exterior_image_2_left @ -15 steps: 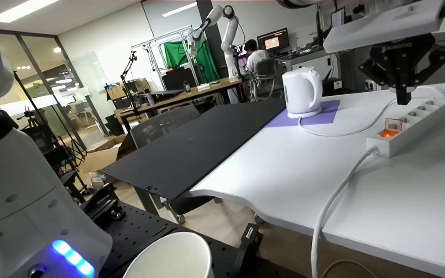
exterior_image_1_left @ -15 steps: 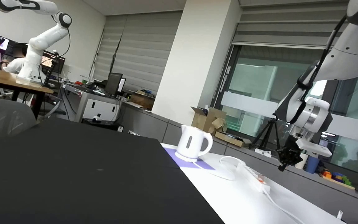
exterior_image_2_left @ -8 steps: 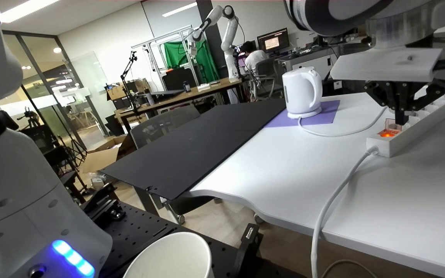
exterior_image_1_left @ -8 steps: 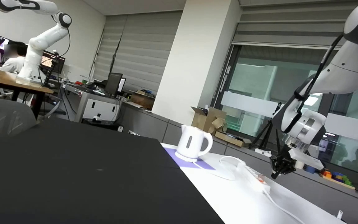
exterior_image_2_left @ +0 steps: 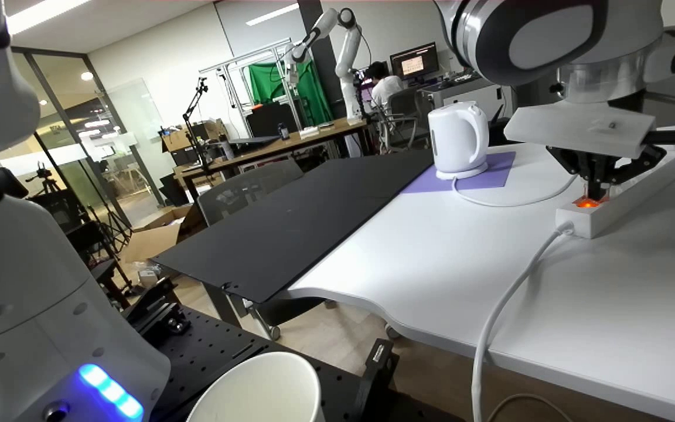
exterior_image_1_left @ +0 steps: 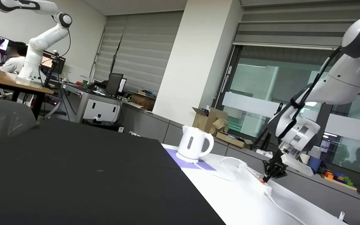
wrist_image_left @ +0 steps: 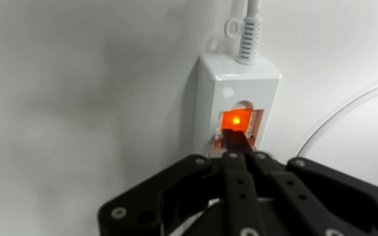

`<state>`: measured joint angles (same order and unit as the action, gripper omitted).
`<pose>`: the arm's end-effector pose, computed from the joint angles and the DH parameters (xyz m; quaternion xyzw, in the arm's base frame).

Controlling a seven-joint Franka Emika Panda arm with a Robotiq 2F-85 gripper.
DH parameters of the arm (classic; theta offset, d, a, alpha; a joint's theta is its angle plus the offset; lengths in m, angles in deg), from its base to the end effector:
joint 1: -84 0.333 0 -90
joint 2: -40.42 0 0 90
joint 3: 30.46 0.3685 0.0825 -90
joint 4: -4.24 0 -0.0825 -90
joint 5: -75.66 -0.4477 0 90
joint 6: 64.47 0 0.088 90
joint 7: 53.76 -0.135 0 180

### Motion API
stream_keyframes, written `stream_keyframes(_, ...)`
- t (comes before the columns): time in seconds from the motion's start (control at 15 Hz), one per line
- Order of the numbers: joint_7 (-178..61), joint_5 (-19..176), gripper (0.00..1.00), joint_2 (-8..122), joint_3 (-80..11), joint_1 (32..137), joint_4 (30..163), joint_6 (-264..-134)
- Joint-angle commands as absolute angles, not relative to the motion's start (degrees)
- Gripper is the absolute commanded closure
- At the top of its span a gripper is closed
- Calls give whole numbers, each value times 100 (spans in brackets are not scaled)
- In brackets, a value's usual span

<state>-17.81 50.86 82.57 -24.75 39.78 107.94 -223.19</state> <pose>0.5690 -0.4761 0.1143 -0.9591 0.2274 -0.1637 0.0403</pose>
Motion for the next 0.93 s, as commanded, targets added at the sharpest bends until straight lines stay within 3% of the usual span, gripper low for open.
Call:
stream_keyframes(0.0,-2114,5225,100,8475,-2351,3883,10452,-22176)
stream_keyframes(0.87,-3201,5682,100,8485,-2850,4249,10173,-21419)
